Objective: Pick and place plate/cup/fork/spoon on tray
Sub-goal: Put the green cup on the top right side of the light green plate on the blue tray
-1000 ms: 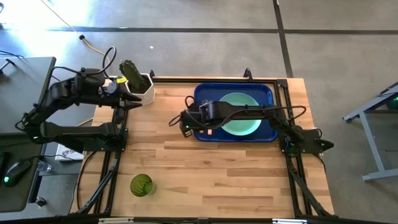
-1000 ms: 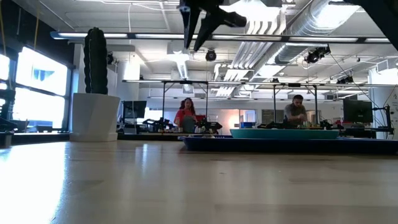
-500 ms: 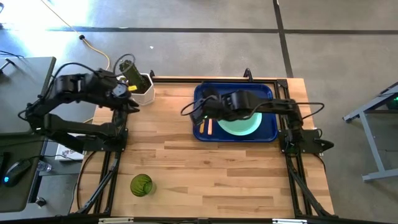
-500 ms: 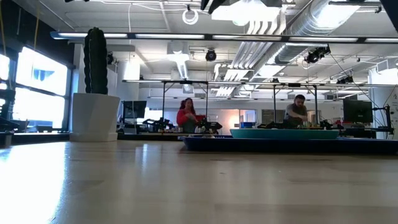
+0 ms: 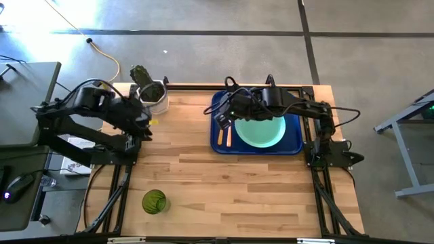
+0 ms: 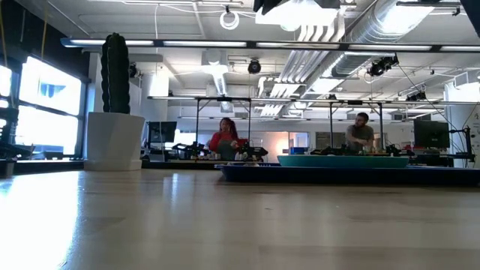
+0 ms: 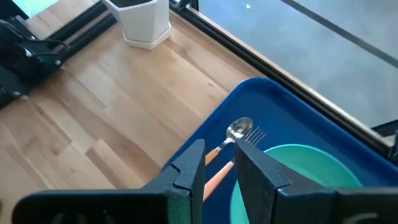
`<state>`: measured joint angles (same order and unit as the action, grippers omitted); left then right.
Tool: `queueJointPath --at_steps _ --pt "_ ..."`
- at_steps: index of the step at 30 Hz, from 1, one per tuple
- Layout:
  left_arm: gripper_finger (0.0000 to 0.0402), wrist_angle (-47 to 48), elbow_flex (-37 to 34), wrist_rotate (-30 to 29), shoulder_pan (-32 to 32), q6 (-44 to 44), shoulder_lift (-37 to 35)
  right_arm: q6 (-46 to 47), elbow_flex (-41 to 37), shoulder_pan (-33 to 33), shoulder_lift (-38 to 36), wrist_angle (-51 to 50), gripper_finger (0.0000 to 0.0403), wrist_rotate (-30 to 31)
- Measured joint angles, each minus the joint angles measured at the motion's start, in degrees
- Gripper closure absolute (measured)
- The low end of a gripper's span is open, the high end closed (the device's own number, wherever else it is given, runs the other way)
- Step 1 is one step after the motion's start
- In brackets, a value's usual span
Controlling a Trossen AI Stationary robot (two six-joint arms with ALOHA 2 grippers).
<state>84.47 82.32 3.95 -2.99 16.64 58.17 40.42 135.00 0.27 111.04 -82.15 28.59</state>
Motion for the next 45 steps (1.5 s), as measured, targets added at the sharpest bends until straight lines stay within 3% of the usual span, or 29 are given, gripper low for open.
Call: queueJointPath --at_steps 7,16,24,30,45 --pt "0.0307 0.1 0.0 0.0 -10.1 4.3 2.2 -5.1 0.0 -2.6 -0.4 0.0 0.0324 -1.9" --pt "0.0306 0.2 0.0 0.4 -19.0 18.1 5.1 -8.7 0.0 -4.6 -2.3 0.1 0.0324 -2.2" --pt "0.0268 0.2 0.0 0.8 -25.1 26.6 8.8 -12.1 0.0 -5.2 -2.4 0.1 0.0324 -2.3" --pt "0.0246 -0.6 0.0 -0.5 -29.8 28.2 13.0 -15.0 0.0 -5.2 -2.4 0.1 0.0324 -2.2" --pt "0.0255 -3.2 -0.1 -3.0 -36.9 28.8 25.3 -21.5 0.0 -5.9 -2.4 0.1 0.0324 -3.7"
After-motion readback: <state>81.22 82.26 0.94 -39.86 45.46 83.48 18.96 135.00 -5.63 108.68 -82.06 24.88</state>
